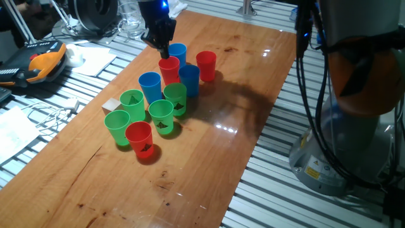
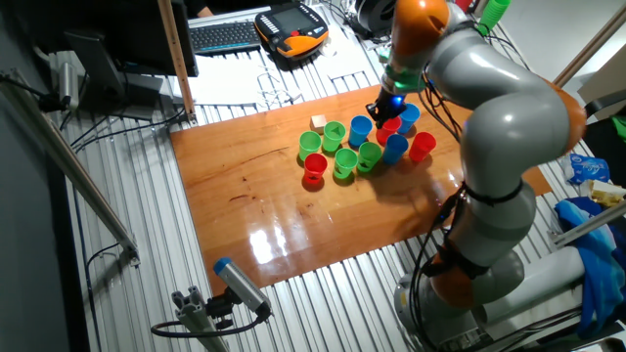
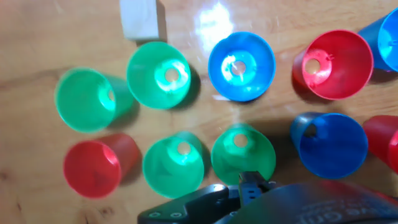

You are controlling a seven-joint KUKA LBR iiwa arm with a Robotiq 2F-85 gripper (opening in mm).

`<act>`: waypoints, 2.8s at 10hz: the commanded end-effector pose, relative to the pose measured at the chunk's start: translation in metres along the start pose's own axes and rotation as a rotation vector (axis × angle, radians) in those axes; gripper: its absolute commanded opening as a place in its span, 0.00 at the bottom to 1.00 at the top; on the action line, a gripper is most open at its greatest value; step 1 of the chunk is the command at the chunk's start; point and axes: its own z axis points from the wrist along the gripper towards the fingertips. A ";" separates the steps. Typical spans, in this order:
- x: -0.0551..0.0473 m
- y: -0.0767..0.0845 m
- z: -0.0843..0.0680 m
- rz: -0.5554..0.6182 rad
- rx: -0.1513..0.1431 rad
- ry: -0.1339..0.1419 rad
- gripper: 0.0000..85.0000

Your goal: Stack the cups

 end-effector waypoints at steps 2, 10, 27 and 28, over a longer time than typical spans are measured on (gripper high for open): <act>0.000 0.000 0.000 0.059 0.024 -0.010 0.00; 0.000 0.000 0.000 0.062 0.046 0.040 0.00; -0.004 0.065 0.059 0.379 0.025 -0.082 0.40; -0.004 0.064 0.058 0.375 0.022 -0.074 0.40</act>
